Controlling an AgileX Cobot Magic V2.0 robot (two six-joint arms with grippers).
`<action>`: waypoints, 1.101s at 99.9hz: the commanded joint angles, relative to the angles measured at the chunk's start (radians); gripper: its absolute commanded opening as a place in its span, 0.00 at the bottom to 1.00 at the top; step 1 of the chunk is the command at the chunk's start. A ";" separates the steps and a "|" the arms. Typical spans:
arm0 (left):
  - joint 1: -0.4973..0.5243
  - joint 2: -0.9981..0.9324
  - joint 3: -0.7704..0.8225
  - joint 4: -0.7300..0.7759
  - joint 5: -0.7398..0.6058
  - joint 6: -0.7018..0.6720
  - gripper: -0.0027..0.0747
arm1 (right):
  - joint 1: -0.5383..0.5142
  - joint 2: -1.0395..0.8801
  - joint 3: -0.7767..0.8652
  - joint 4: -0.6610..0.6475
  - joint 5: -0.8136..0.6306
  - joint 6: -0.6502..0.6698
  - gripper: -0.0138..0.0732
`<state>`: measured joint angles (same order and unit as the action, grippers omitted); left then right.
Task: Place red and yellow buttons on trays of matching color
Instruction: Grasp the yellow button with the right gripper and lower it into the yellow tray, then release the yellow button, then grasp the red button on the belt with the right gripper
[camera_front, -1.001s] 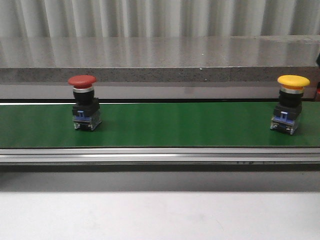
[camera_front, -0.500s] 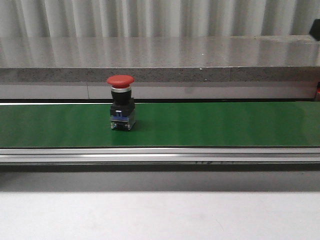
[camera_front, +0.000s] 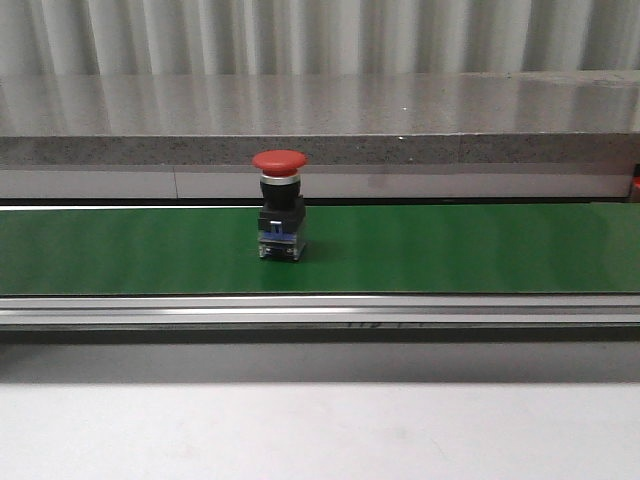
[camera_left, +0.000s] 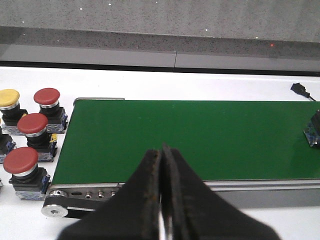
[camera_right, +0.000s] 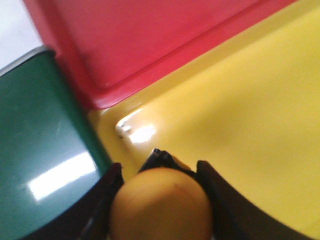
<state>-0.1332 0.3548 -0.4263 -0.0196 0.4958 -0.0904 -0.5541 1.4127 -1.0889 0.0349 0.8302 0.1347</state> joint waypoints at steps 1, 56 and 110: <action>-0.008 0.005 -0.027 -0.002 -0.078 0.001 0.01 | -0.061 -0.023 -0.026 -0.008 -0.069 0.022 0.29; -0.008 0.005 -0.027 -0.002 -0.078 0.001 0.01 | -0.084 0.225 0.054 -0.007 -0.202 0.036 0.29; -0.008 0.005 -0.027 -0.002 -0.078 0.001 0.01 | -0.079 0.155 0.048 -0.001 -0.189 0.036 0.91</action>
<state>-0.1332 0.3539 -0.4256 -0.0196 0.4958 -0.0904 -0.6335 1.6565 -1.0122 0.0316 0.6606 0.1711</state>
